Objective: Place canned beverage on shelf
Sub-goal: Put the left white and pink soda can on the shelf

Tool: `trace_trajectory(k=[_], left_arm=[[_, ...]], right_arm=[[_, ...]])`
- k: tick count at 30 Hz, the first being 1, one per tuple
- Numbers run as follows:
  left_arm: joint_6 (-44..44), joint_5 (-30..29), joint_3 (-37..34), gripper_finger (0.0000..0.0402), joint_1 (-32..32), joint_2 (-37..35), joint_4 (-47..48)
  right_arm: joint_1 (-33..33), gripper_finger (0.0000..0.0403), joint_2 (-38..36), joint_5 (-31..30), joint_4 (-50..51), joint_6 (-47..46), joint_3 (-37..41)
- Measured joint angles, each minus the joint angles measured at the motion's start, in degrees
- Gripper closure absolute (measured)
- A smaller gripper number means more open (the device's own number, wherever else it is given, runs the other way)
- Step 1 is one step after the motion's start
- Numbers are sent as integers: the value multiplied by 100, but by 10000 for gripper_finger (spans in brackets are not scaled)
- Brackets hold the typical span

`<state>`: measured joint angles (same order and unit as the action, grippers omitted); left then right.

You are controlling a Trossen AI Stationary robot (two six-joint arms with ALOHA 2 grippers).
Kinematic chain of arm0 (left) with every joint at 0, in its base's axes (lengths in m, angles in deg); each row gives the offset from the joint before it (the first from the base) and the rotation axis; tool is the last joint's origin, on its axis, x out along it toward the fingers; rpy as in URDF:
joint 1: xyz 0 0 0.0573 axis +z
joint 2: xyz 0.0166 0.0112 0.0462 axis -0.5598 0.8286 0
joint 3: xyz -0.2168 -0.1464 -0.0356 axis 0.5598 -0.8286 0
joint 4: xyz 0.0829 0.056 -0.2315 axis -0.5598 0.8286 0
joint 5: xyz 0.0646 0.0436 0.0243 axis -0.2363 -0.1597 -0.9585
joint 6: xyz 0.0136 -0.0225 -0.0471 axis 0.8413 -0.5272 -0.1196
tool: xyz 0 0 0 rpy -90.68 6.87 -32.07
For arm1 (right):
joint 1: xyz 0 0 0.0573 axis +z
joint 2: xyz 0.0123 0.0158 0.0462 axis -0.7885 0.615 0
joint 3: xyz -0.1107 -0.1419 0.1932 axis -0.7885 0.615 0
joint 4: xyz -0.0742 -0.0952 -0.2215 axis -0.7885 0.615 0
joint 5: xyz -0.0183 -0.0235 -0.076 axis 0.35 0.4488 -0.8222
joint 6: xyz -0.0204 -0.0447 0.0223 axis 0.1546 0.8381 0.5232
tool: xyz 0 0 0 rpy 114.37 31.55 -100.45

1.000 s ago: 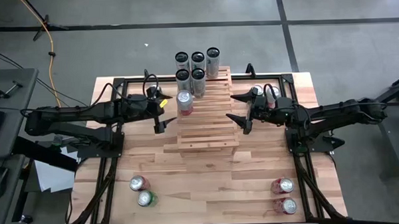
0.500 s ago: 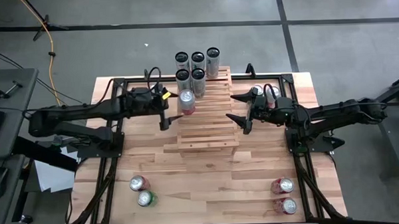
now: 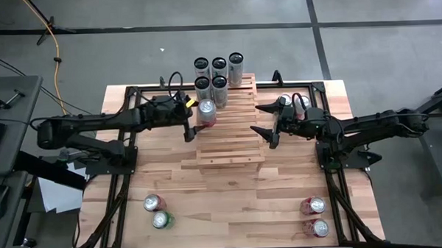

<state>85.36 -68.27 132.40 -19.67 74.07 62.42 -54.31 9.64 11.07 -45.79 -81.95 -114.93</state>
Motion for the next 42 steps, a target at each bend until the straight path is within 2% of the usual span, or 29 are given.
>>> trace_trajectory(k=[12,15,20,24,27,30,34,37,42], left_arm=[[-1162,-28,0,9,0,162,-170],[-1349,-166,0,41,-26,145,-190],[-1579,-498,0,134,-143,97,-192],[-1831,-806,-7,136,-381,94,-316],[-2025,-1393,-7,136,-653,94,-570],[-2070,-2423,-7,136,-1014,92,-637],[-2022,-3881,-7,136,-1553,114,-672],[-1896,-4307,-7,134,-1851,220,-810],[-1665,-4509,0,131,-2020,634,-1322]], right_arm=[[0,29,0,0,0,2,0],[0,29,-1,0,0,0,0],[0,29,-1,0,0,1,0],[0,29,0,0,-9,-11,0],[0,29,0,0,-60,-20,0],[0,29,-1,-61,-136,-172,0],[0,29,0,-581,-135,-633,0],[0,29,-1,-884,-131,-859,0],[43,29,87,-976,-183,-1007,-14]])
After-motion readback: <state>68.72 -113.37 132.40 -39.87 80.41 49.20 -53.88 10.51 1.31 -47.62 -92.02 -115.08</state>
